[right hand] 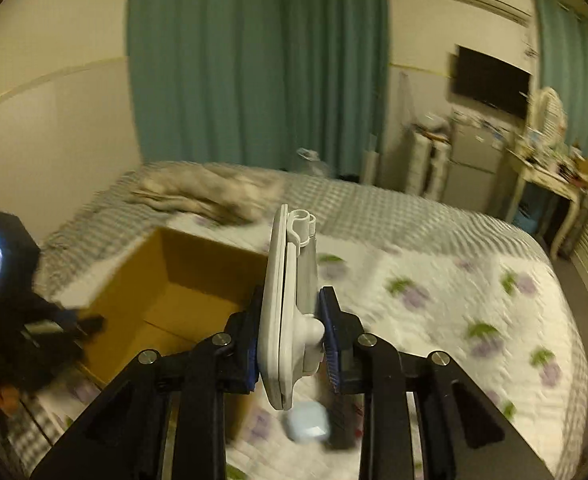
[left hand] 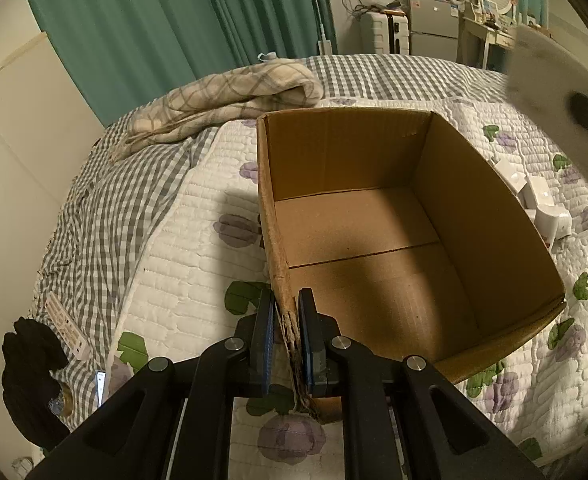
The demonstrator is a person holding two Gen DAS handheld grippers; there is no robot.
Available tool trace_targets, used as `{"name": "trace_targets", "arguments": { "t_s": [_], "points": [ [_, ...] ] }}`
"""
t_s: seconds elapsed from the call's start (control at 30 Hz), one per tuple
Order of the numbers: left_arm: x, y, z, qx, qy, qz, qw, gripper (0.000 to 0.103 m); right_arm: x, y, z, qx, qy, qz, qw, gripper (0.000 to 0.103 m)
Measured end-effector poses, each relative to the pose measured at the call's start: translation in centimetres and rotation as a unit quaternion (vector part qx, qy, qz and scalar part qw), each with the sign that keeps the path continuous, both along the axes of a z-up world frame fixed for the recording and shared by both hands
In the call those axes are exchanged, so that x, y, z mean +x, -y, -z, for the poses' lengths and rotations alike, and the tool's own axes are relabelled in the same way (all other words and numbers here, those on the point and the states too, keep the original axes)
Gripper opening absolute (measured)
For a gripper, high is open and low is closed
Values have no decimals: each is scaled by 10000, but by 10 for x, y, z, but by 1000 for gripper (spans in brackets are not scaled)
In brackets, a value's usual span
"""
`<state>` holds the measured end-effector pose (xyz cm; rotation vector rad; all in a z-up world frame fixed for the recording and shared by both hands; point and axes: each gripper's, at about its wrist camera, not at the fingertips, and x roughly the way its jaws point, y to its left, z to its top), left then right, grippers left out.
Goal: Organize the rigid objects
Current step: 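Carry the white holder into the box with the right gripper and release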
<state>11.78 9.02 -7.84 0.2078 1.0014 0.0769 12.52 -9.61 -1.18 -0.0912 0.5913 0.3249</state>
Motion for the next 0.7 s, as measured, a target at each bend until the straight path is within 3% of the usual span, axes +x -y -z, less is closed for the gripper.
{"name": "trace_targets", "arguments": {
  "t_s": [0.2, 0.37, 0.7],
  "points": [
    [2, -3, -1, -94, -9, -45, 9999, 11, 25, -51, 46, -456, -341, -280, 9980, 25],
    [1, -3, -1, -109, -13, -46, 9999, 11, 33, -64, 84, -941, -570, -251, 9936, 25],
    [2, -3, -1, -77, -23, -64, 9999, 11, 21, -56, 86, -522, -1018, -694, 9910, 25]
  ]
}}
